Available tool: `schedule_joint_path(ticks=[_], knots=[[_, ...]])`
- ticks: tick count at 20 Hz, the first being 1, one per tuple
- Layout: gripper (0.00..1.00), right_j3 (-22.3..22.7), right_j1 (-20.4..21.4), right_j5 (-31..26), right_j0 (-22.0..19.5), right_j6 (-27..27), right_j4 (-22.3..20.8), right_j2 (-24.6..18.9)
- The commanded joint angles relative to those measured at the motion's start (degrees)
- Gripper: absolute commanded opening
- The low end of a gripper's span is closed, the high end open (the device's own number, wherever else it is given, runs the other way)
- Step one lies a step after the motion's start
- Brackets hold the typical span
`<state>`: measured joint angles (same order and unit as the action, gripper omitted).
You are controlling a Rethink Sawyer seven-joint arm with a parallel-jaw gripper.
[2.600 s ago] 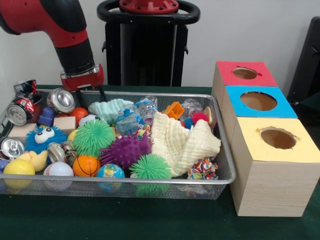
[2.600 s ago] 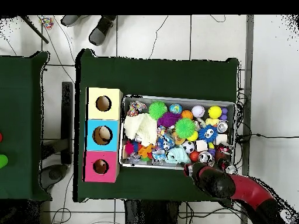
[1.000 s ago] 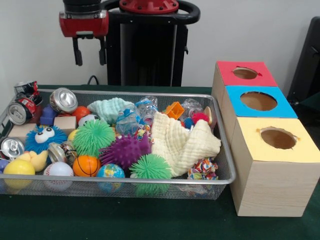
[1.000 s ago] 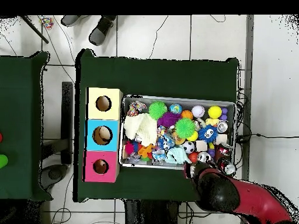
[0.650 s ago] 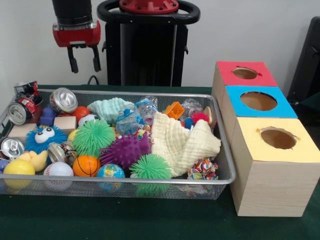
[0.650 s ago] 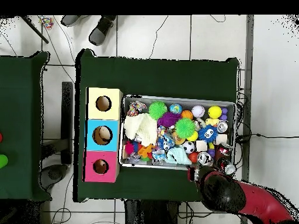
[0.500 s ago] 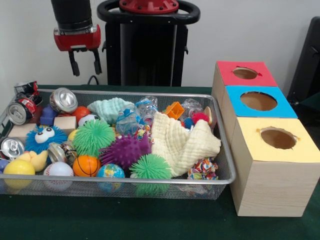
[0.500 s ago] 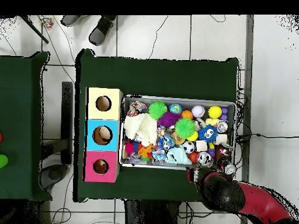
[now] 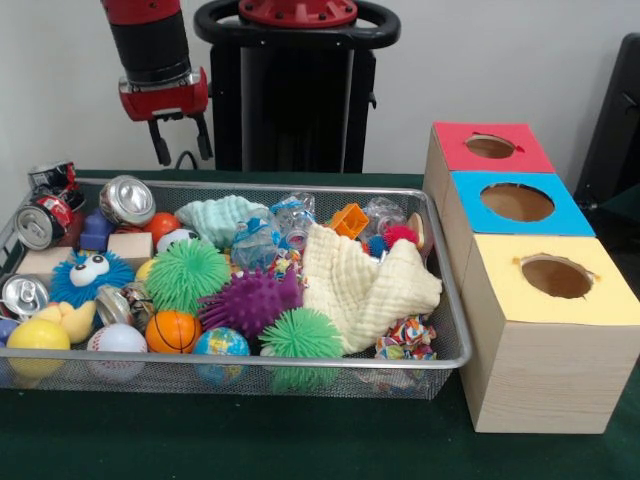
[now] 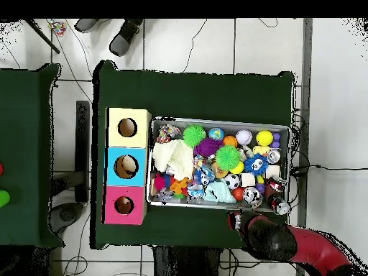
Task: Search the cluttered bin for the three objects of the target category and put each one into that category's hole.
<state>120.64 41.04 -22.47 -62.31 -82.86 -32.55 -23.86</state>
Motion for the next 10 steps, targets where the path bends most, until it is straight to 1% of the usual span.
schedule_joint_path(ticks=[1, 4, 10], knots=[[1.0, -10.09, -3.98, -9.13, -2.48, 10.17, -1.31, -6.32], [1.0, -11.58, -4.68, -11.87, -3.12, 11.73, -0.58, -7.67], [1.0, -14.56, -6.44, -15.8, -4.11, 13.53, -0.98, -10.22]])
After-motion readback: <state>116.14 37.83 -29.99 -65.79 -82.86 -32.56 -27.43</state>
